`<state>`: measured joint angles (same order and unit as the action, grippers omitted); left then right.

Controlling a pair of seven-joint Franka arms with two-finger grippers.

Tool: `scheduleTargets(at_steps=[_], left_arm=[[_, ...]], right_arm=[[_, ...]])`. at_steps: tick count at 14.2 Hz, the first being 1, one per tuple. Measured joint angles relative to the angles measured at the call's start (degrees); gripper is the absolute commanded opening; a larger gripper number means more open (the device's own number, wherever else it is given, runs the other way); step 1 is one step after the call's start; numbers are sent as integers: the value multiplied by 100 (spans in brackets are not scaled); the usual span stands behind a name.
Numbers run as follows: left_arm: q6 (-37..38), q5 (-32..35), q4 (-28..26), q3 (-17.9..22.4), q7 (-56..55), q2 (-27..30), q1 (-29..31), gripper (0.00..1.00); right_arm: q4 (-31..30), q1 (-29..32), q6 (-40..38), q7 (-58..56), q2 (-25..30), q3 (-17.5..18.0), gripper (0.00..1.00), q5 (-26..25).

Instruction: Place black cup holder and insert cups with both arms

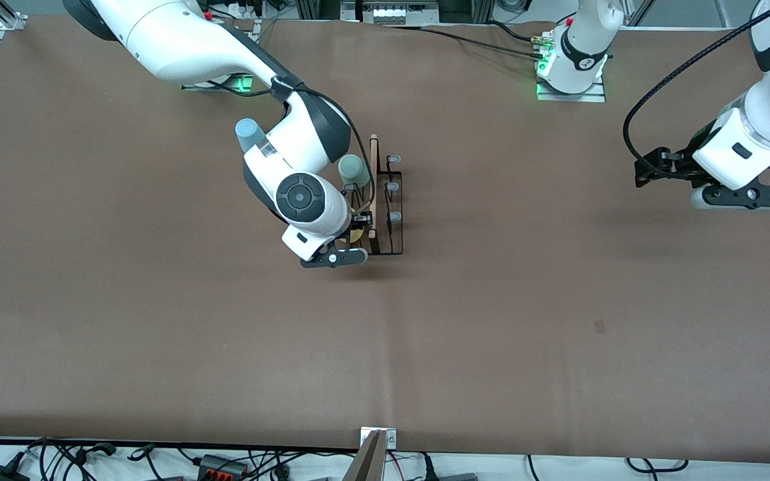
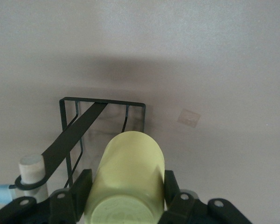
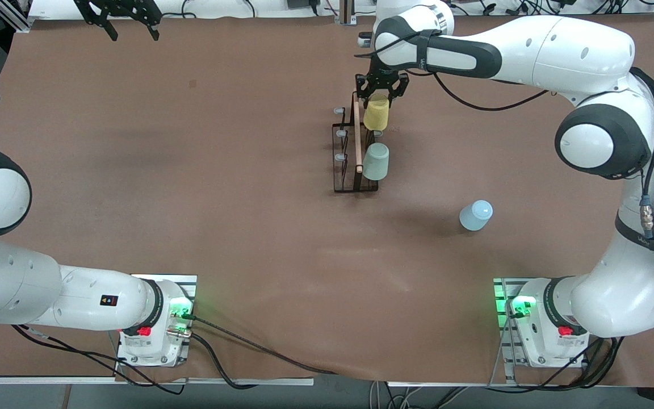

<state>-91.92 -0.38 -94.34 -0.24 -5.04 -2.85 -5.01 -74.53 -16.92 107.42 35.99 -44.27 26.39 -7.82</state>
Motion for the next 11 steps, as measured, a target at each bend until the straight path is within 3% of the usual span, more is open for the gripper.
scheduleTargets(at_steps=[7,11], left_arm=[[-1,0,0,0,0,0,2,100],[-11,-212,6,18,0,4,24,100]], right_arm=[[163,123,24,203,135,-50,100,-37],[238,931,-66,-284,720,-69,100,-47]])
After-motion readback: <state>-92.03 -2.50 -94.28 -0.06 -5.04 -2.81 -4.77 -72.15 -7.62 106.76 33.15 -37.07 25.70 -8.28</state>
